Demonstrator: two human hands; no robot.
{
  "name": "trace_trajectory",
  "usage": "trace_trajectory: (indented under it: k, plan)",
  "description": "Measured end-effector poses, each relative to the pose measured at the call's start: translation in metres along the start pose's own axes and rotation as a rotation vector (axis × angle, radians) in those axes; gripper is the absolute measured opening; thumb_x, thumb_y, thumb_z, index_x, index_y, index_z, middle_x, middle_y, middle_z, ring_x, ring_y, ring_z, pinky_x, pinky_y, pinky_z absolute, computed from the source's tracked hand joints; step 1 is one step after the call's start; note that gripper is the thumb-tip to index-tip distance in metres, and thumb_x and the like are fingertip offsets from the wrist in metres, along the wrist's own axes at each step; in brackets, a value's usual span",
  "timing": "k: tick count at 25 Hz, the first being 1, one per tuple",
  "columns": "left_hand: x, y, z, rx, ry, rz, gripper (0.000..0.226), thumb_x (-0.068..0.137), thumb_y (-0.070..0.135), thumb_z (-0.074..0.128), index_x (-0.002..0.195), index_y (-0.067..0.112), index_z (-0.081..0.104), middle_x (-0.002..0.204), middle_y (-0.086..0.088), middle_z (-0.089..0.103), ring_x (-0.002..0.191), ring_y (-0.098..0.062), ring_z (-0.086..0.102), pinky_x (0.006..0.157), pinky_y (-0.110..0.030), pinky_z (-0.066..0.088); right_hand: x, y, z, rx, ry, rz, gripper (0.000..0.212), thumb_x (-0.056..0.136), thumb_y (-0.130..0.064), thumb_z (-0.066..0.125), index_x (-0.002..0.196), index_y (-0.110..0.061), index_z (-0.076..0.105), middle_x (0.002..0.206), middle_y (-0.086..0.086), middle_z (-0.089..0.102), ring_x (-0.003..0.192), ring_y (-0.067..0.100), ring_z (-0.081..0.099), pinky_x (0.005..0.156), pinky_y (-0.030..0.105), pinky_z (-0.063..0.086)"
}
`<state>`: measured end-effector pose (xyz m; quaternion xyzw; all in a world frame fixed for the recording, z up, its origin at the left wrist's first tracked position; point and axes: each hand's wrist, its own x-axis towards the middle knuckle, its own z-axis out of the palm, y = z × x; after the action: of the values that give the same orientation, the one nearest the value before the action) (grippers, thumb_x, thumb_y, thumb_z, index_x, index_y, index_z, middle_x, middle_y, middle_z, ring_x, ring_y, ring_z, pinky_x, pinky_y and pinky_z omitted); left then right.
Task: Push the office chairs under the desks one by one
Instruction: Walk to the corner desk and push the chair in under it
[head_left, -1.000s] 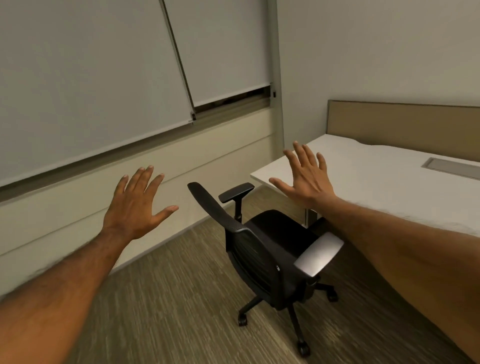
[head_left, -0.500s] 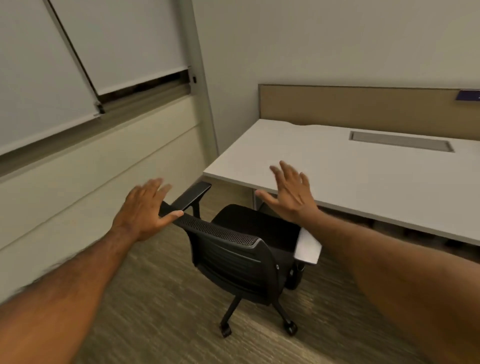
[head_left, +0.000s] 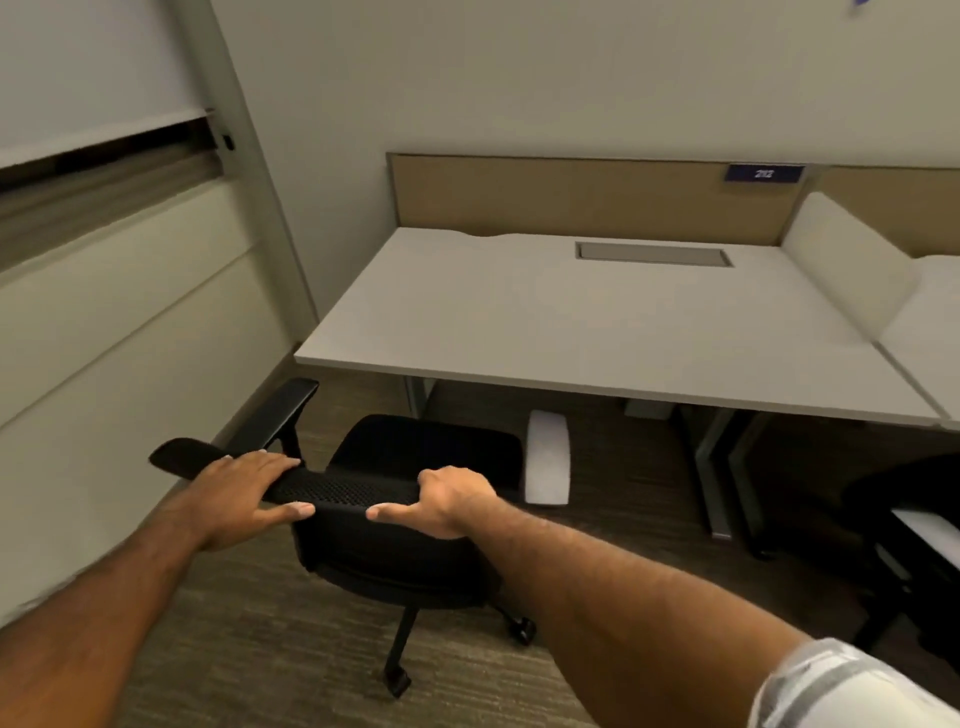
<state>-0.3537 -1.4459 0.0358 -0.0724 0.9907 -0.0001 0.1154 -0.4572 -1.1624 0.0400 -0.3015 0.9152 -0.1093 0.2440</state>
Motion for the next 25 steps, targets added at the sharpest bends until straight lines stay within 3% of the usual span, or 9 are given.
trace_trajectory:
  k: [3, 6, 11, 15, 20, 25]
  plan:
    - [0.010, -0.009, 0.008, -0.004, 0.048, 0.099, 0.108, 0.066, 0.103, 0.017, 0.144, 0.035, 0.045, 0.143, 0.009, 0.056, 0.132, -0.009, 0.048, 0.111, -0.038, 0.034, -0.013, 0.001, 0.007, -0.044, 0.104, -0.015, 0.092, 0.072, -0.095, 0.046, 0.105, -0.011, 0.063, 0.095, 0.006, 0.065, 0.088, 0.024, 0.062, 0.078, 0.040, 0.054]
    - [0.019, -0.006, 0.010, -0.056, 0.067, 0.171, 0.081, 0.070, 0.100, 0.025, 0.131, 0.048, 0.037, 0.133, 0.014, 0.059, 0.125, -0.007, 0.051, 0.108, -0.037, 0.035, -0.015, 0.003, 0.008, -0.077, 0.155, -0.030, 0.085, 0.075, -0.092, 0.048, 0.093, -0.010, 0.064, 0.085, 0.006, 0.064, 0.080, 0.021, 0.061, 0.071, 0.036, 0.051]
    - [0.024, 0.015, 0.011, -0.122, 0.166, 0.277, 0.063, 0.072, 0.098, 0.033, 0.118, 0.055, 0.039, 0.121, 0.020, 0.062, 0.111, -0.002, 0.056, 0.098, -0.034, 0.043, -0.021, 0.027, 0.002, -0.152, 0.168, -0.073, 0.083, 0.081, -0.089, 0.041, 0.085, -0.009, 0.062, 0.081, 0.008, 0.063, 0.073, 0.022, 0.059, 0.063, 0.035, 0.046]
    - [0.022, 0.043, 0.012, -0.136, 0.291, 0.312, 0.068, 0.070, 0.099, 0.029, 0.117, 0.052, 0.043, 0.115, 0.021, 0.066, 0.103, -0.004, 0.060, 0.084, -0.028, 0.041, -0.034, 0.051, 0.001, -0.121, 0.189, -0.079, 0.080, 0.082, -0.088, 0.041, 0.087, -0.010, 0.059, 0.081, 0.007, 0.059, 0.074, 0.022, 0.057, 0.066, 0.038, 0.047]
    - [0.026, 0.075, 0.011, -0.142, 0.273, 0.310, 0.074, 0.067, 0.102, 0.025, 0.120, 0.053, 0.042, 0.117, 0.018, 0.068, 0.104, -0.004, 0.061, 0.090, -0.031, 0.043, -0.050, 0.080, -0.005, -0.122, 0.182, -0.059, 0.076, 0.082, -0.088, 0.041, 0.088, -0.013, 0.054, 0.076, 0.001, 0.049, 0.072, 0.019, 0.051, 0.065, 0.036, 0.042]
    - [0.040, 0.115, 0.003, -0.127, 0.254, 0.302, 0.096, 0.066, 0.102, 0.020, 0.132, 0.043, 0.056, 0.122, 0.019, 0.066, 0.111, -0.004, 0.060, 0.093, -0.030, 0.042, -0.057, 0.120, -0.019, -0.143, 0.200, -0.048, 0.078, 0.081, -0.089, 0.039, 0.086, -0.013, 0.055, 0.078, 0.002, 0.054, 0.070, 0.018, 0.051, 0.064, 0.037, 0.043]
